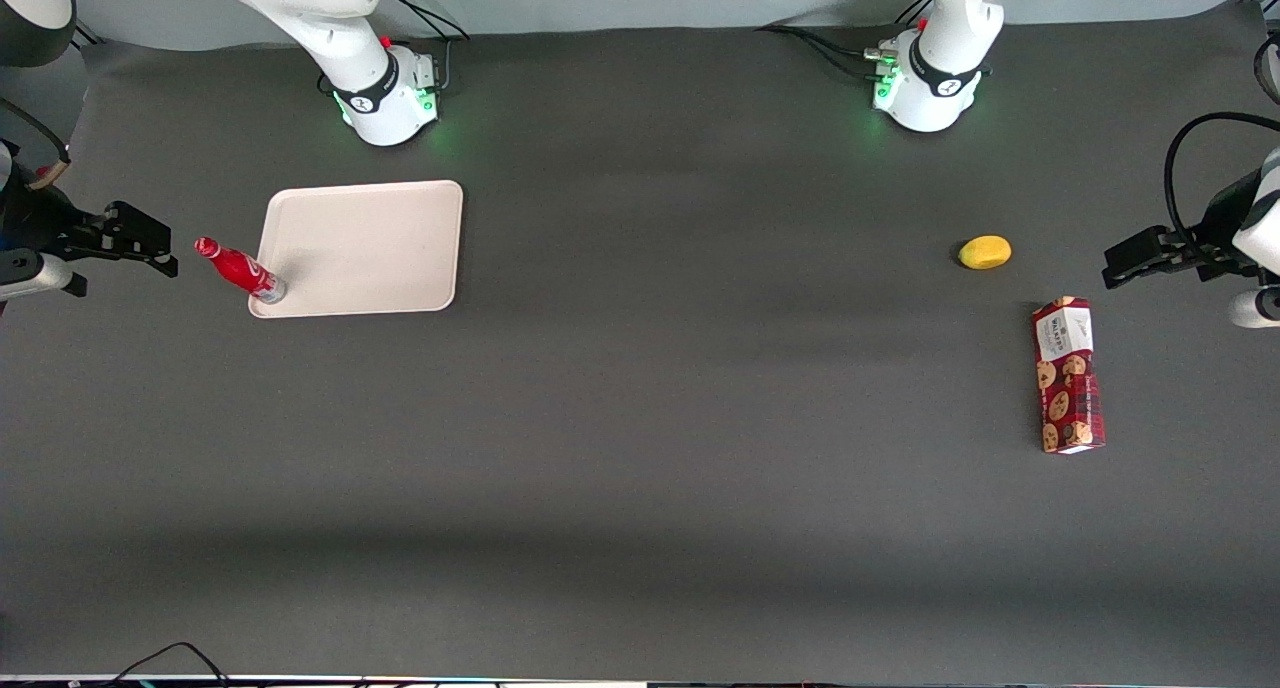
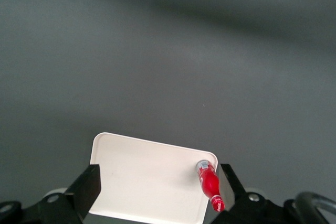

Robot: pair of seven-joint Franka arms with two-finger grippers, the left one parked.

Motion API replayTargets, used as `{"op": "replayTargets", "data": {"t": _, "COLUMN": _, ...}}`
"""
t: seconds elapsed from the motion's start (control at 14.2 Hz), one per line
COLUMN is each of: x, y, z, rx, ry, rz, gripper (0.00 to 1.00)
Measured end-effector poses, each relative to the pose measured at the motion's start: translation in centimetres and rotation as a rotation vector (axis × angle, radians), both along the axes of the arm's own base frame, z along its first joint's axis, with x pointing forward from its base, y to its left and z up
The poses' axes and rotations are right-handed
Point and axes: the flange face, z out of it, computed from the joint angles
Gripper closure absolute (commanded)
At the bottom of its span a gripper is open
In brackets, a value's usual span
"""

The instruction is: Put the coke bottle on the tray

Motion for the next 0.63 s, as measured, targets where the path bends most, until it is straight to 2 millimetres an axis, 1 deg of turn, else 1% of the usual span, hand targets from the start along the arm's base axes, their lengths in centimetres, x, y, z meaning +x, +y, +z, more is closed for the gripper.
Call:
{"op": "replayTargets", "data": {"t": 0.21, "x": -0.3, "y": -0.6, "z": -0.4, "rx": 0.002, "ry": 0.049, "rz": -0.024, "gripper": 0.0}}
{"op": "replayTargets", "data": {"t": 0.49, "x": -0.3, "y": 0.2, "z": -1.1, "rx": -0.003, "ry": 0.076, "rz": -0.107, "gripper": 0.0}}
{"op": "replayTargets", "data": {"t": 0.63, "x": -0.2, "y": -0.1, "z": -1.3, "rx": -0.004, "ry": 0.076, "rz": -0.12, "gripper": 0.0}}
